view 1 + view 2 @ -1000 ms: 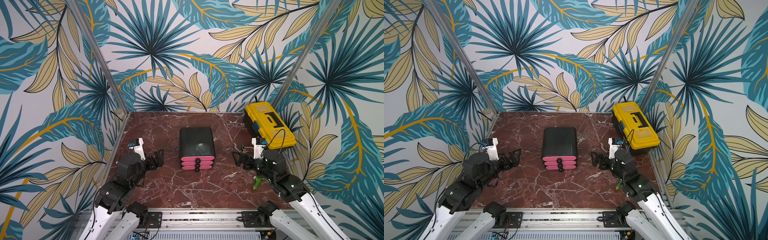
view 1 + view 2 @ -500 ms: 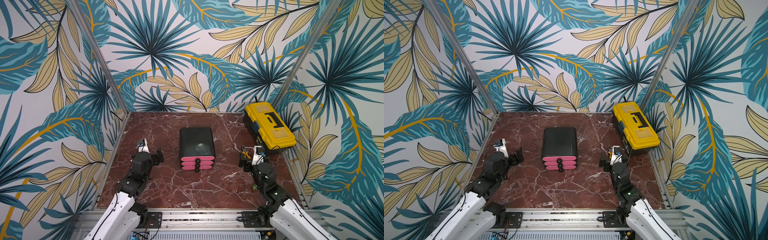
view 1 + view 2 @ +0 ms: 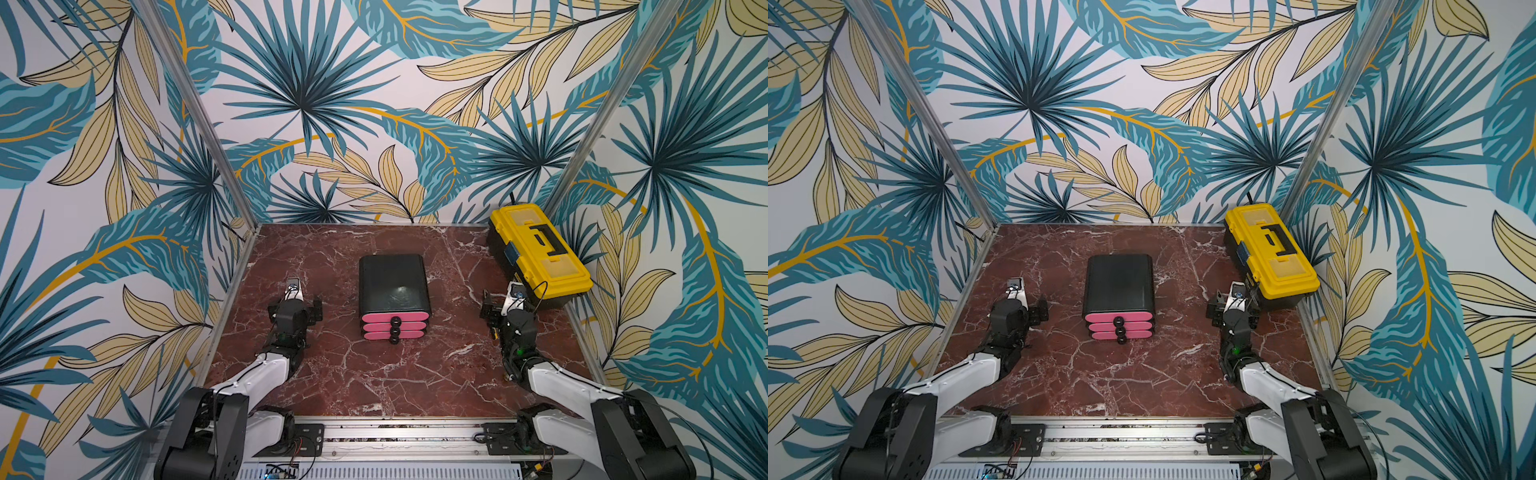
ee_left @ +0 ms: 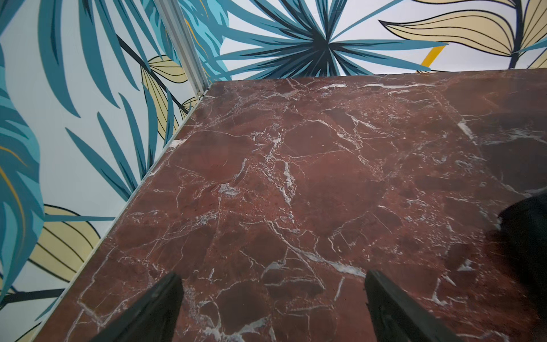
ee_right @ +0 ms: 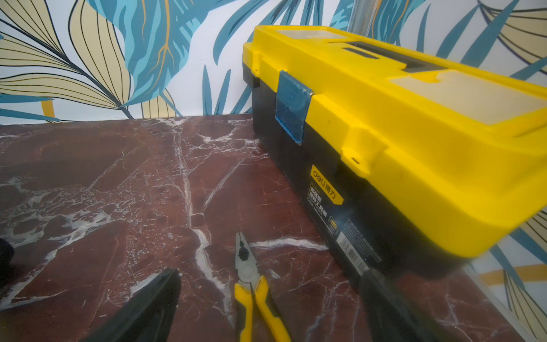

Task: Put the bluetooth earphones in the drawer according to color
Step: Reset both arms

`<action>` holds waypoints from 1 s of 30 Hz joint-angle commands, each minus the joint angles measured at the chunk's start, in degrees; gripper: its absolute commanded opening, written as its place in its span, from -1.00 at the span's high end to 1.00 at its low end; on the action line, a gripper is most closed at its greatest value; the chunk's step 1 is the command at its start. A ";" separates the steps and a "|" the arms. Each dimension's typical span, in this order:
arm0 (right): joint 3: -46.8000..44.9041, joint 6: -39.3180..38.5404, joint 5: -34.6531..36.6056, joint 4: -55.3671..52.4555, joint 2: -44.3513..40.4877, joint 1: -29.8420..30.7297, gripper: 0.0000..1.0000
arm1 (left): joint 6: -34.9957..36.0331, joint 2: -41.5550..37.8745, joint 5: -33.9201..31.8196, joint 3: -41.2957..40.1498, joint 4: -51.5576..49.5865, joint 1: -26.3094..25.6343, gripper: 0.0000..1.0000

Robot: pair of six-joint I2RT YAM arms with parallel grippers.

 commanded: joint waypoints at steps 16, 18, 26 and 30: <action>9.64 -1.89 -16.51 5.11 17.53 -7.39 -0.99 | 6.06 17.61 2.65 3.40 21.74 0.81 -1.00; 10.08 -1.17 -16.32 4.68 17.75 -8.06 -0.99 | 5.97 17.54 2.65 3.43 21.54 0.82 -1.00; 10.04 -1.16 -16.31 4.36 17.53 -8.10 -0.99 | 5.98 17.48 2.65 3.43 21.43 0.82 -1.00; 10.03 -1.07 -16.28 4.33 17.53 -8.10 -0.99 | 5.93 17.56 2.65 3.43 21.43 0.80 -1.00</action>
